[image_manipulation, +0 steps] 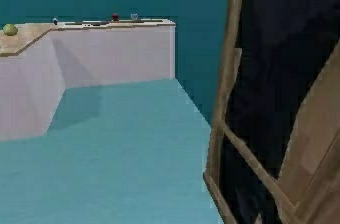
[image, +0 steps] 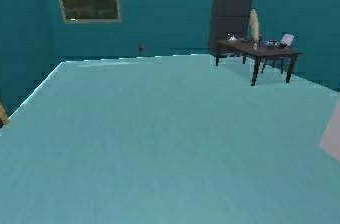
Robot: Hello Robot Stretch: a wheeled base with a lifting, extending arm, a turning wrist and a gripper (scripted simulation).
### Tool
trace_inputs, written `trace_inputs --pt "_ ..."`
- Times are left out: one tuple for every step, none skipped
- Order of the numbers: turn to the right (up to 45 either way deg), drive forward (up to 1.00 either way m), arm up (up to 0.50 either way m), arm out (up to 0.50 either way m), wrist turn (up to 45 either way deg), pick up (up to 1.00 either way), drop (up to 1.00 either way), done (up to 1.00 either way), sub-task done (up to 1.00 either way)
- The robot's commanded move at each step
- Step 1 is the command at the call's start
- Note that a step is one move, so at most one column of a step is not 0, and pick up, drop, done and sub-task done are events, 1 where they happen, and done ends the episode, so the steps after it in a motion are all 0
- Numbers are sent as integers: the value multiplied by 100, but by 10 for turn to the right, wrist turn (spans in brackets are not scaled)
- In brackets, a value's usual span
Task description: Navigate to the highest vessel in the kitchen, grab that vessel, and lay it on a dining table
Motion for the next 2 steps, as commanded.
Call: trace_inputs --pt "120 0 0 0 0 0 0 0 0" --pt "0 100 0 0 0 0 0 0 0"
